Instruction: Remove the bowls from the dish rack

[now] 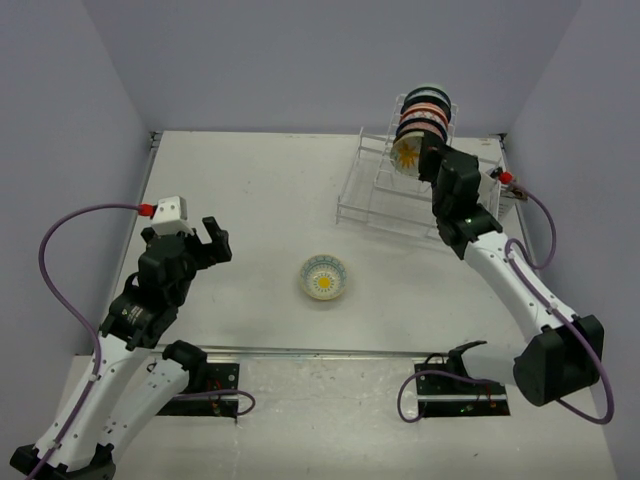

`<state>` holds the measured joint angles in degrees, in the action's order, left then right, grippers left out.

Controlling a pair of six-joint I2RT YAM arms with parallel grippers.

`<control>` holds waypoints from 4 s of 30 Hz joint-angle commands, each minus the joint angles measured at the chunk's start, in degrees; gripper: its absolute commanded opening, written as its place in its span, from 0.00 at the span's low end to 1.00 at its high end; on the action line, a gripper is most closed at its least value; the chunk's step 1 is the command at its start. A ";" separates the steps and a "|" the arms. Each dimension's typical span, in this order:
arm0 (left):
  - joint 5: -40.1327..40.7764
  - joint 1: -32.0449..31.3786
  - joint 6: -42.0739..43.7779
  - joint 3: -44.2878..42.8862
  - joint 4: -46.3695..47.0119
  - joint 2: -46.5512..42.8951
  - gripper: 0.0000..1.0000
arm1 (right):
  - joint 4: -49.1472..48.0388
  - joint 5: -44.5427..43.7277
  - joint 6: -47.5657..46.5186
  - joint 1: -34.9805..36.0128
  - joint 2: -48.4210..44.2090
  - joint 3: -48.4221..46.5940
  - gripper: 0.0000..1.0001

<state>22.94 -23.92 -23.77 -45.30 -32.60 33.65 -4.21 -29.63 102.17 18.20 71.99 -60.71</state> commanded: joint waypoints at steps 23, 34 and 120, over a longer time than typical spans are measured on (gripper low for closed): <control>1.93 0.10 1.18 -0.05 1.84 -0.25 1.00 | -13.10 6.25 -7.33 -0.27 -11.51 3.05 0.00; 3.16 0.10 1.01 -0.40 1.31 -0.07 1.00 | -13.20 18.36 -16.82 -0.27 -15.64 3.76 0.00; 29.98 0.10 -9.55 -3.57 -8.73 -22.30 1.00 | 2.62 4.58 -127.92 48.95 56.95 -40.54 0.00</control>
<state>52.88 -23.92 -35.83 -50.35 -45.93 13.21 -1.08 -24.47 -25.10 68.60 130.04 -97.06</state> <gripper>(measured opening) 0.997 0.010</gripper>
